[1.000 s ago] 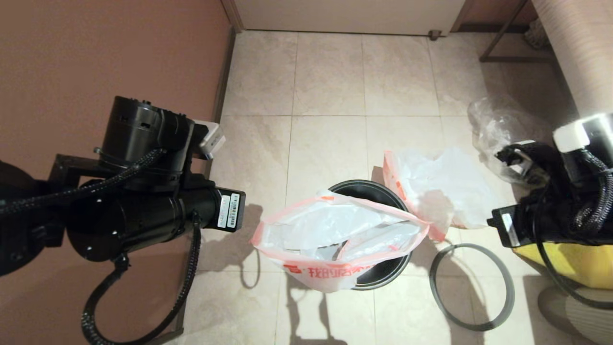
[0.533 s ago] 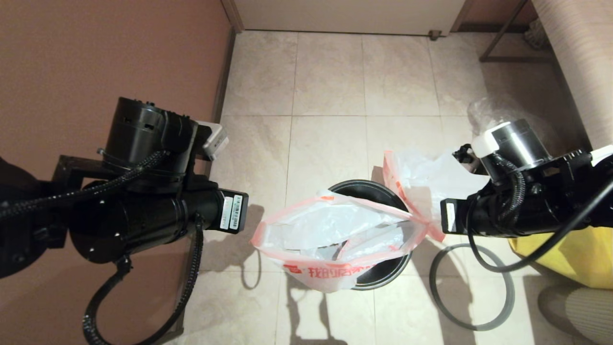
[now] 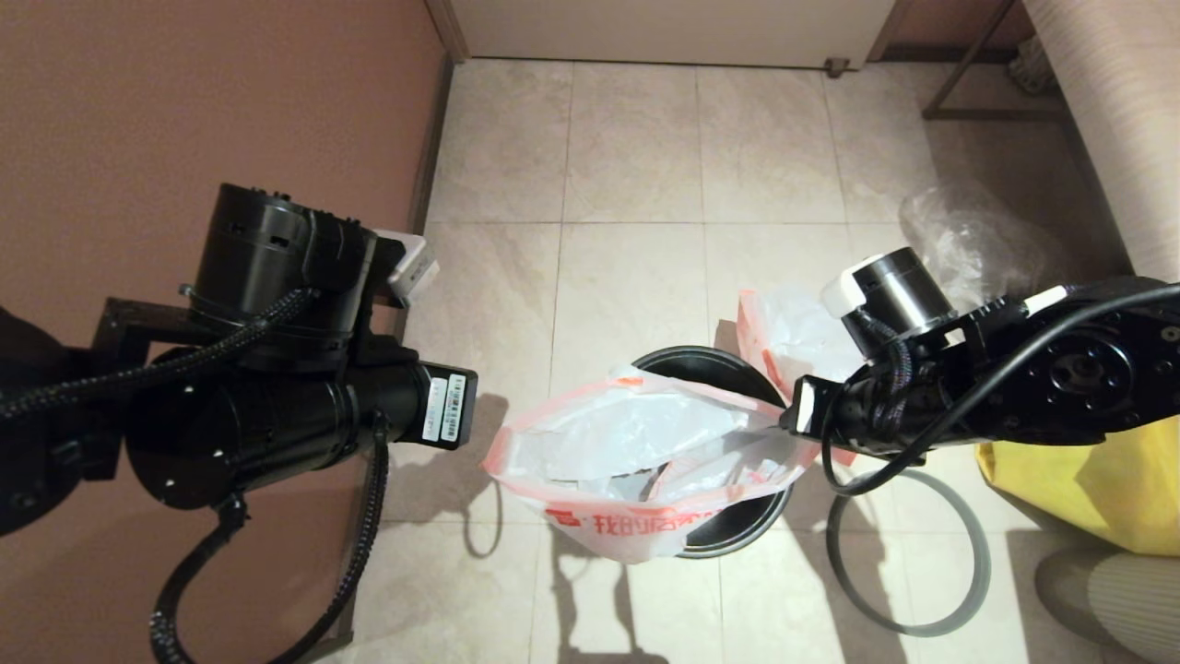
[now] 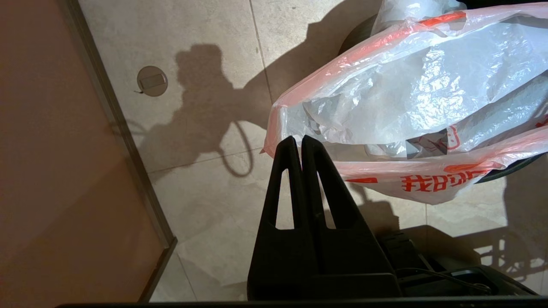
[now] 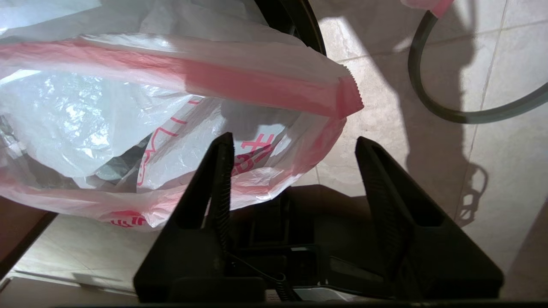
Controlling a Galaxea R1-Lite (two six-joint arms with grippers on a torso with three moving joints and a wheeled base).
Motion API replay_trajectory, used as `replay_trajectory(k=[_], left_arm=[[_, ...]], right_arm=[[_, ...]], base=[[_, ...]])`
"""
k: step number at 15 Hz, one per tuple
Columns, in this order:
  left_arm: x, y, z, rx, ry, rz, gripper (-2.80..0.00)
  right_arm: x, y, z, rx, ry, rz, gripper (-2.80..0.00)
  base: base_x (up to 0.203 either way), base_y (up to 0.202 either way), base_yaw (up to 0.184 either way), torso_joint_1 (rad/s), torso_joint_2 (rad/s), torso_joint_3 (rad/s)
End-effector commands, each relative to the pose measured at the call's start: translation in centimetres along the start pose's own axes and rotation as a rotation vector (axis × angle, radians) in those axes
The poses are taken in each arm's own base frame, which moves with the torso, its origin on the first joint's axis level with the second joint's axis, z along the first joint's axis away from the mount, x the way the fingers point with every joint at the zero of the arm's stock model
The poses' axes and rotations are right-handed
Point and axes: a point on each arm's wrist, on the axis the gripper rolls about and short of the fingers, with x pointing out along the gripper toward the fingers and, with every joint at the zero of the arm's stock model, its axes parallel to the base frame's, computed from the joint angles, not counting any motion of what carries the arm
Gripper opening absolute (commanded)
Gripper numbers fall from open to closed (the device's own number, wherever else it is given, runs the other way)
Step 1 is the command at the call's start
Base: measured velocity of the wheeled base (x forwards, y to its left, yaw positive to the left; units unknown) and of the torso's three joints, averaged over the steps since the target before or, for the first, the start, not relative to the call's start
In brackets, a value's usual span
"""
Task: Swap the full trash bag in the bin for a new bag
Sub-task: Put the new garbage bag on the trash can
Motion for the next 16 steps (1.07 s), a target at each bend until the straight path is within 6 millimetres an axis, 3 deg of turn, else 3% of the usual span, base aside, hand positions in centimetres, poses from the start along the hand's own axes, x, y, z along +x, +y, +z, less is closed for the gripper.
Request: replay_trajectory(k=[1, 8, 9, 14, 16], left_arm=[[0.0, 0.0, 0.0, -0.001, 0.001, 0.003, -2.80], [0.2, -0.2, -0.1, 0.003, 0.005, -0.001, -2.80], [0.2, -0.2, -0.1, 0.003, 0.005, -0.001, -2.80], [0.4, -0.9, 0.4, -0.004, -0.001, -0.019, -2.80], [0.5, -3.2, 0.0, -0.047, 0.029, -0.085, -2.80]], right_arm=[[0.8, -0.3, 0.1, 0.048, 0.010, -0.023, 0.00], [3.8, -1.0, -0.4, 0.093, 0.045, -0.099, 0.00], [4.0, -1.0, -0.5, 0.091, 0.049, -0.103, -2.80], [4.9, -1.0, -0.7, 0.086, 0.029, -0.148, -2.80], [4.7, -0.9, -0.7, 0.086, 0.021, -0.142, -2.80]], base=[[0.000, 0.000, 0.000, 0.000, 0.00, 0.000], [0.000, 0.000, 0.000, 0.000, 0.00, 0.000], [0.000, 0.000, 0.000, 0.000, 0.00, 0.000], [0.000, 0.000, 0.000, 0.000, 0.00, 0.000], [0.000, 0.000, 0.000, 0.000, 0.00, 0.000]])
